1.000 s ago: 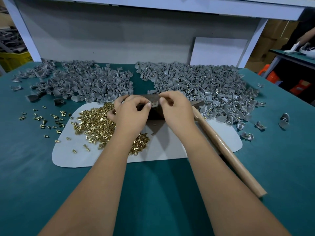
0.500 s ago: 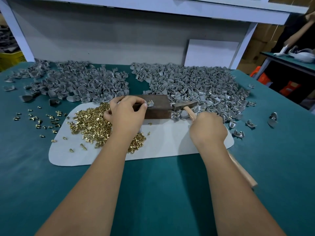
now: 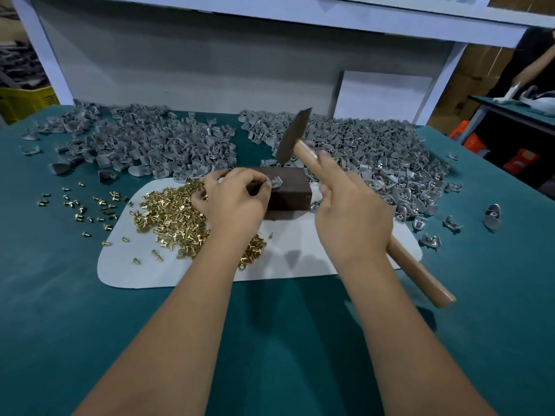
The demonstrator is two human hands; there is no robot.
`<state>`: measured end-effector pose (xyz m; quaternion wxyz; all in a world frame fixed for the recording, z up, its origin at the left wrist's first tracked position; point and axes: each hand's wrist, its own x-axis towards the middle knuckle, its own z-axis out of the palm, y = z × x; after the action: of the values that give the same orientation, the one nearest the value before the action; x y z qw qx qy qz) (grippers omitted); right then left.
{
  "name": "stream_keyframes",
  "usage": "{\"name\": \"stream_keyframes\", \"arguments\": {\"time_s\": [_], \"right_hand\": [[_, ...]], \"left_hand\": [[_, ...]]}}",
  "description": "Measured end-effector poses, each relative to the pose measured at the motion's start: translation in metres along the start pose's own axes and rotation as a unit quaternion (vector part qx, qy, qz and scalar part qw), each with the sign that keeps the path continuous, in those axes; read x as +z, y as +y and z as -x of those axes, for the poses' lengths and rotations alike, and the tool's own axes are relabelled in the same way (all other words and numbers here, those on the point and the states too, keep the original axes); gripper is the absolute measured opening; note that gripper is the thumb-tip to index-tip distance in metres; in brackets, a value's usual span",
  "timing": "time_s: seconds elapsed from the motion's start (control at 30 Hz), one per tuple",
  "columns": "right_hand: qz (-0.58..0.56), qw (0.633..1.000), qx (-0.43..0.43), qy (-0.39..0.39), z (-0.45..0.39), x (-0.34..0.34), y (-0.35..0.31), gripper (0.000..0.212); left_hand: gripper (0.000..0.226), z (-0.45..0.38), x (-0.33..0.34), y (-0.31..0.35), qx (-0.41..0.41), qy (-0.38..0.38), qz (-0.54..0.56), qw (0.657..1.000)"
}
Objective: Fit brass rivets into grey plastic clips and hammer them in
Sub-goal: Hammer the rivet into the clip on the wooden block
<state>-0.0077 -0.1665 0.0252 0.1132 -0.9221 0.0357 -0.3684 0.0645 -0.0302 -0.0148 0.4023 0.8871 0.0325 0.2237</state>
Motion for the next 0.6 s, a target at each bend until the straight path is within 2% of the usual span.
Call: {"name": "stream_keyframes", "arguments": {"time_s": [0.07,0.23,0.27,0.33,0.37,0.4,0.53,0.6], "right_hand": [[0.030,0.999,-0.012,0.000,0.003,0.002,-0.008,0.061],[0.011,0.995,-0.022,0.092,0.008,0.001,-0.010,0.065],[0.021,0.997,-0.026,0.067,0.007,0.001,-0.009,0.066],[0.064,0.997,-0.029,-0.036,0.007,0.000,-0.010,0.066],[0.071,0.995,-0.021,-0.064,0.007,0.001,-0.009,0.065],[0.066,0.996,-0.015,-0.060,0.007,0.001,-0.011,0.065],[0.008,0.997,0.001,0.074,0.004,-0.006,-0.018,0.065],[0.002,0.994,-0.005,0.107,0.002,-0.007,-0.018,0.065]], "left_hand": [[0.007,0.001,0.001,-0.001,0.009,0.017,-0.004,1.000],[0.006,0.002,0.004,-0.001,0.021,0.050,-0.007,0.999],[0.006,0.002,0.004,-0.001,0.023,0.052,-0.005,0.998],[0.006,0.001,0.004,-0.002,0.022,0.047,0.002,0.999],[0.006,0.001,0.004,-0.003,0.022,0.043,0.004,0.999],[0.007,0.001,0.004,-0.003,0.021,0.041,0.003,0.999],[0.008,0.000,0.004,-0.003,0.018,0.037,0.000,0.999],[0.008,0.001,0.005,-0.003,0.021,0.030,0.000,0.999]]}}
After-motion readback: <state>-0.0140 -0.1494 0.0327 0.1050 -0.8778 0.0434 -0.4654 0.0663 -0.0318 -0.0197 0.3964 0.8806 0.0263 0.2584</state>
